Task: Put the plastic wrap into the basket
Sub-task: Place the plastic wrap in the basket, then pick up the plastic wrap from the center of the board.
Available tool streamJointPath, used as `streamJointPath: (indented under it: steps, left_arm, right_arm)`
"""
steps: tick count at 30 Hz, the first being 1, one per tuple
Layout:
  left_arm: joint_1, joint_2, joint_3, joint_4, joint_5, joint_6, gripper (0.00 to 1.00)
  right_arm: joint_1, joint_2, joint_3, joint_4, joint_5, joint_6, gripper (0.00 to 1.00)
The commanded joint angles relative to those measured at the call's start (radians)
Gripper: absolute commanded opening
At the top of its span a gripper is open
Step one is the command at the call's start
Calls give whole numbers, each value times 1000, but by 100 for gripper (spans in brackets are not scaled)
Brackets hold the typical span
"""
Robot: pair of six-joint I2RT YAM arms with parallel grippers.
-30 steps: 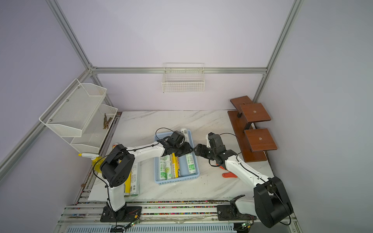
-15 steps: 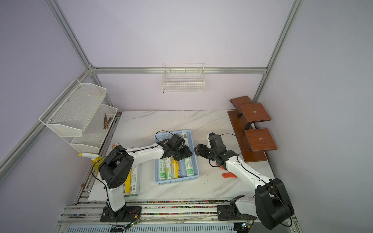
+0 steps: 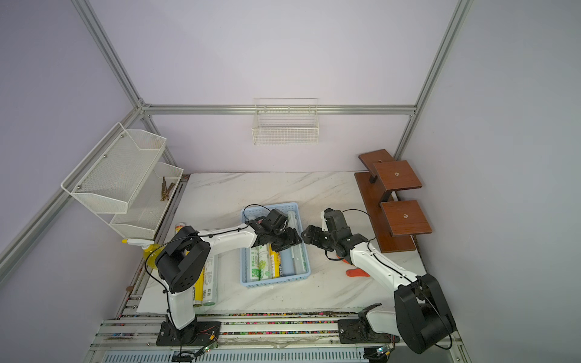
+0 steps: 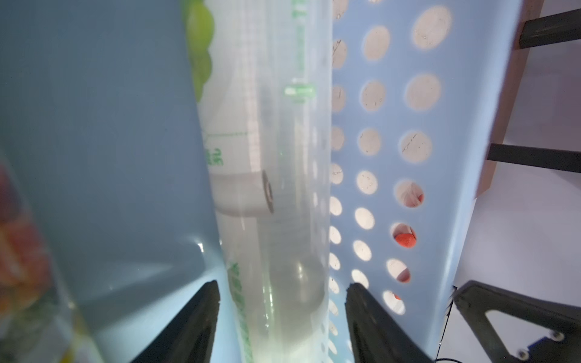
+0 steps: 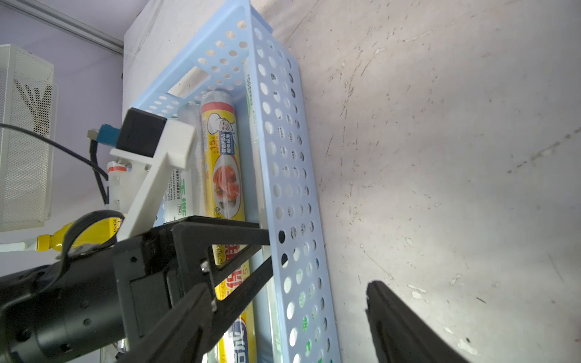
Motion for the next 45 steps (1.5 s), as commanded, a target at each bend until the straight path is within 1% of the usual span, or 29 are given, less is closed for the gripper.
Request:
streamJointPath:
  steps: [1, 5, 9, 12, 14, 17, 20, 21, 25, 26, 29, 32, 35, 38, 40, 42, 44, 45]
  left_arm:
    - [0, -46, 24, 26, 25, 11, 65]
    - [1, -92, 16, 34, 46, 25, 62]
    - [4, -160, -10, 33, 26, 39, 65]
    - [3, -213, -21, -26, -16, 65, 66]
    - [3, -271, -36, -85, -74, 87, 67]
    - [6, -392, -108, -113, -188, 106, 66]
    - [16, -499, -152, -180, -293, 148, 65]
    - [20, -557, -156, -221, -333, 161, 65]
    - [42, -679, -195, -413, -552, 186, 65]
    - [53, -709, -217, -457, -589, 192, 65]
    - [107, -785, -273, -566, -639, 199, 65]
    - [180, -859, -345, -631, -641, 204, 66]
    - [251, -928, -425, -658, -628, 197, 74]
    - [330, -976, -493, -647, -547, 208, 76]
    - [367, -999, -532, -627, -521, 210, 76]
    - [396, -1005, -566, -578, -473, 226, 78]
    - [429, -981, -581, -536, -415, 236, 79]
    - [441, -962, -580, -532, -412, 234, 78]
  right_arm:
    - [-5, -5, 2, 18, -11, 12, 81]
    - [-6, -28, -4, 38, -47, 31, 81]
    - [-6, -51, 14, 35, -86, 33, 81]
    - [-6, -79, 25, 40, -105, 43, 81]
    - [-6, -101, 25, 72, -131, 59, 81]
    - [-3, -117, 27, 130, -179, 97, 78]
    - [27, -122, 28, 191, -204, 132, 74]
    - [49, -121, 36, 200, -195, 135, 74]
    - [185, -62, 129, 164, -116, 76, 72]
    - [220, -35, 157, 147, -96, 61, 72]
    - [310, 26, 213, 121, -31, 24, 71]
    - [392, 89, 267, 101, 29, -22, 73]
    - [481, 150, 332, 76, 98, -71, 74]
    - [554, 200, 372, 73, 163, -101, 75]
    - [585, 220, 372, 100, 188, -106, 75]
    - [595, 237, 382, 109, 184, -95, 75]
    - [595, 238, 385, 111, 173, -69, 75]
    - [596, 266, 383, 114, 174, -57, 75]
